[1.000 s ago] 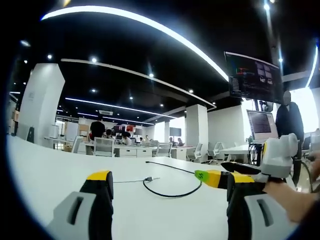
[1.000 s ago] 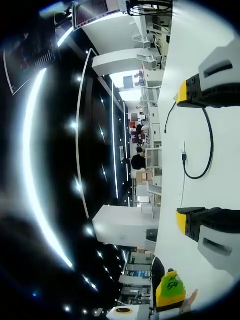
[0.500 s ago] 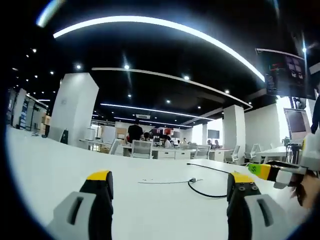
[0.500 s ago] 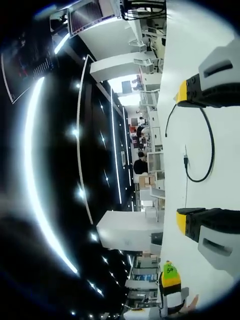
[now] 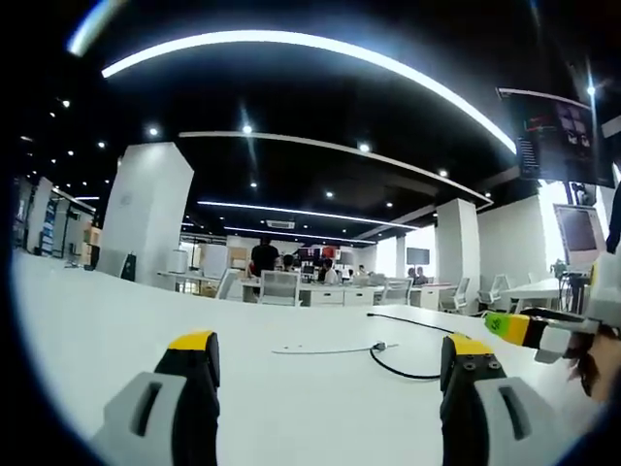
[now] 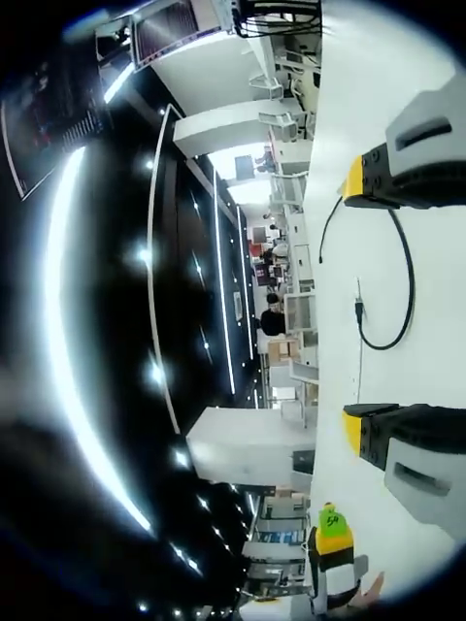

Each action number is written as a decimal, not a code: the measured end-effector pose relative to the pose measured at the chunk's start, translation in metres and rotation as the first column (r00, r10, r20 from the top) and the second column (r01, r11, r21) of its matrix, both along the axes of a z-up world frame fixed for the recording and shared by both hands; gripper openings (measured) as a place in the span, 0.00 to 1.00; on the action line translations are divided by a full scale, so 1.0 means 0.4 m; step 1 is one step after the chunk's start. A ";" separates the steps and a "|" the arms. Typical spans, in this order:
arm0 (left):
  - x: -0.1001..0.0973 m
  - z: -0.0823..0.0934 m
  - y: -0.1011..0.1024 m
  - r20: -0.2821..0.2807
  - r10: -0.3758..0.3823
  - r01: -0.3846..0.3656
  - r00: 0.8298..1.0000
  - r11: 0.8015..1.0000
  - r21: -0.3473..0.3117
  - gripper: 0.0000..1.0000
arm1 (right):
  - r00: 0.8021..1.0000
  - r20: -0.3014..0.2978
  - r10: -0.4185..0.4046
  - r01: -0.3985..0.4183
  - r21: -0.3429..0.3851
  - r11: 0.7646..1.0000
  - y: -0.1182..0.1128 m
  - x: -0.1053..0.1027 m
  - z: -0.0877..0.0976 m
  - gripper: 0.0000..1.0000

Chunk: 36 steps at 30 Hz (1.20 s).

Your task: Locate the USB plug end of the data cable currently connected to the USB port on the desk. Grip the plug, withdraw it from the port, and place it onto the desktop.

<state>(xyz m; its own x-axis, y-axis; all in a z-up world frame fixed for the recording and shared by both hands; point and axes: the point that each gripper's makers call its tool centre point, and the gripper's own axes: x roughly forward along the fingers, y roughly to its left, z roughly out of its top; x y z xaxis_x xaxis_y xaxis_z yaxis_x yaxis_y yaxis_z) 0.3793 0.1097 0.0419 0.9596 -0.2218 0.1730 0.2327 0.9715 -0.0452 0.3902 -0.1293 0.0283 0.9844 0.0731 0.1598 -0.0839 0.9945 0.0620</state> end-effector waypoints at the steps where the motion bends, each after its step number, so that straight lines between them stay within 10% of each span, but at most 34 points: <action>1: 0.000 -0.001 0.000 -0.002 0.001 -0.001 1.000 1.000 0.002 0.94 | 1.000 0.000 0.000 0.000 0.000 1.000 0.000 0.000 0.000 0.83; 36: -0.002 0.008 0.010 0.022 0.026 -0.028 0.999 0.998 0.062 0.94 | 1.000 -0.003 0.003 -0.003 -0.019 1.000 0.001 0.002 -0.005 0.82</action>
<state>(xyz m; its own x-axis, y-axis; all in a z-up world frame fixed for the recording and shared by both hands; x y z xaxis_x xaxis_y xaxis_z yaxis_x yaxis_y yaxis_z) 0.3784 0.1135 0.0453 0.9616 -0.2069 0.1803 0.2066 0.9782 0.0208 0.3910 -0.1289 0.0262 0.9847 0.0794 0.1552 -0.0870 0.9953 0.0431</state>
